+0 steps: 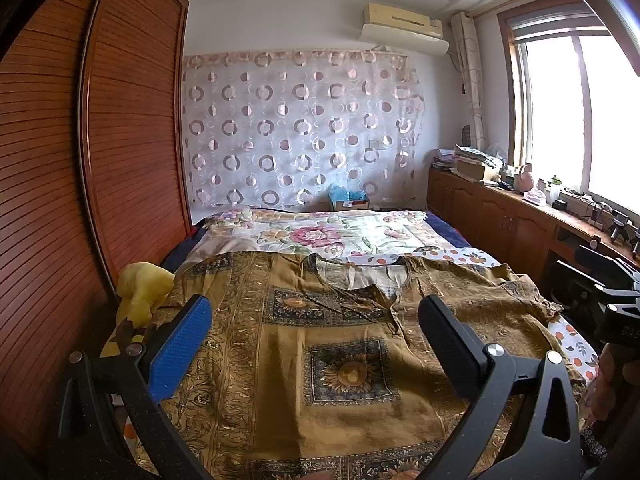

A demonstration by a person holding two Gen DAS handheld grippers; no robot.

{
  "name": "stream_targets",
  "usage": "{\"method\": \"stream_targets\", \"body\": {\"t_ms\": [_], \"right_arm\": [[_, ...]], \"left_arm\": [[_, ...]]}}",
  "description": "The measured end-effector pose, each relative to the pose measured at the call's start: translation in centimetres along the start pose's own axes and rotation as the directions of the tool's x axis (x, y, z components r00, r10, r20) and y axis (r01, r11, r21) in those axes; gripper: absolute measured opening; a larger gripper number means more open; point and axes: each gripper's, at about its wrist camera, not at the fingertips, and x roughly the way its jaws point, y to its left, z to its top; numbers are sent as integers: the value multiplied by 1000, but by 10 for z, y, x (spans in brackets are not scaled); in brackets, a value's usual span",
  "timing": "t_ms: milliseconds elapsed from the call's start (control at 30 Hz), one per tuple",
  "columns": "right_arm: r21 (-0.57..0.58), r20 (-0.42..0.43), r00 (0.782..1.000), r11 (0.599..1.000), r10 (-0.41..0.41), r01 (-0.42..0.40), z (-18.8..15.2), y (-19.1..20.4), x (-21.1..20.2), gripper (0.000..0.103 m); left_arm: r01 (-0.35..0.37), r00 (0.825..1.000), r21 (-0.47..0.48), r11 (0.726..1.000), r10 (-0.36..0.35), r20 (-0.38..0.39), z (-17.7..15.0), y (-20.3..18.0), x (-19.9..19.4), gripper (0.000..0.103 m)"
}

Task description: Fold small clothes

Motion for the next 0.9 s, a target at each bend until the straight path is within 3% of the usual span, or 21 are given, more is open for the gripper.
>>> {"method": "stream_targets", "body": {"t_ms": [900], "right_arm": [[2,3,1000,1000,9,-9,1,0,3,103]], "left_arm": [[2,1000,2,1000,-2,3,-1,-1,-1,103]]}}
